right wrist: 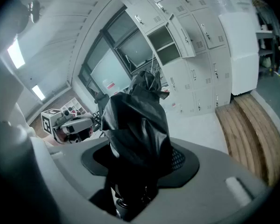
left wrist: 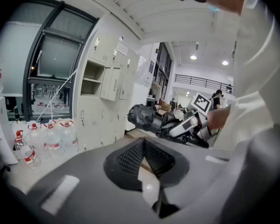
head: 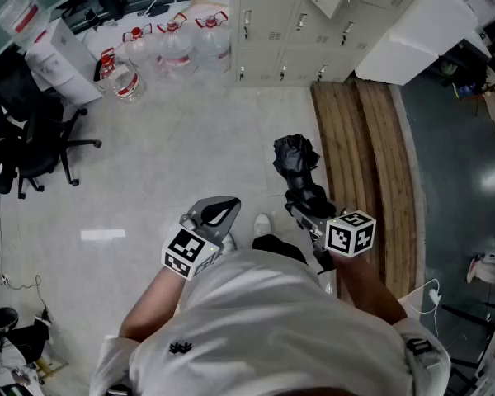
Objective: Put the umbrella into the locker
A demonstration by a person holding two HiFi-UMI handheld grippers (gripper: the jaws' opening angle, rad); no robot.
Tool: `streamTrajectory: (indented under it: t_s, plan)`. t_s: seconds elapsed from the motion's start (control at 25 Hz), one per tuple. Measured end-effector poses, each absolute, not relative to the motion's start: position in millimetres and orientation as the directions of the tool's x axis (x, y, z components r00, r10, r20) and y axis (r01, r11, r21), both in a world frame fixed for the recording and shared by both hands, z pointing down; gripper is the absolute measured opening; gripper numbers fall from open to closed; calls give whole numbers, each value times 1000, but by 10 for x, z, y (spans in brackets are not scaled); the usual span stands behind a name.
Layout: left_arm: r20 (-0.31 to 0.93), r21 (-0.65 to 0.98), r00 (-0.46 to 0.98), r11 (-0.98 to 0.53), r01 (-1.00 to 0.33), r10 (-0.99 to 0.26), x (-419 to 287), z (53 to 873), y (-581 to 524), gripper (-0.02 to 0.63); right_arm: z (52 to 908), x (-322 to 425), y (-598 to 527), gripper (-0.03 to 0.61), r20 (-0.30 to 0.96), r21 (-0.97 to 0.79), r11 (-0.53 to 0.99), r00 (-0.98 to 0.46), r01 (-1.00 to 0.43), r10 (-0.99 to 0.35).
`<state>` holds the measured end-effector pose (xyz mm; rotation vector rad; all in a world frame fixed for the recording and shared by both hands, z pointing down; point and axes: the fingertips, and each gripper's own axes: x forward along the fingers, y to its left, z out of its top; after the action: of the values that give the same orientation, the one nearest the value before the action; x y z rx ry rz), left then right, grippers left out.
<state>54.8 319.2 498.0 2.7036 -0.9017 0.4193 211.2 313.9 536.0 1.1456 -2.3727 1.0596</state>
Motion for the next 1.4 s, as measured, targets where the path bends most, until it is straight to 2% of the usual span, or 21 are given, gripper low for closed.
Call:
streamTrajectory:
  t_s: [0.12, 0.32, 0.6, 0.96, 1.4]
  plan:
    - [331, 164, 773, -774, -611, -540, 721, 4949, 3268, 57, 5354, 2225, 3157, 241, 545, -472, 429, -638, -770, -545]
    - [330, 166, 762, -760, -628, -557, 1126, 4753, 2790, 57, 5251, 2587, 2669, 241, 542, -476, 455, -658, -753, -522]
    - [311, 215, 743, -717, -663, -593, 1255, 4713, 2397, 57, 5331, 2739, 2149, 241, 542, -486, 465, -672, -740, -504]
    - [290, 232, 772, -741, -630, -566, 845, 4797, 1439, 57, 5406, 2423, 1156, 241, 569, -472, 425, -635, -773, -522]
    - [287, 201, 861, -852, -484, -421, -30, 4704, -105, 57, 5064, 1735, -643, 241, 564, -423, 317, -521, -849, -641]
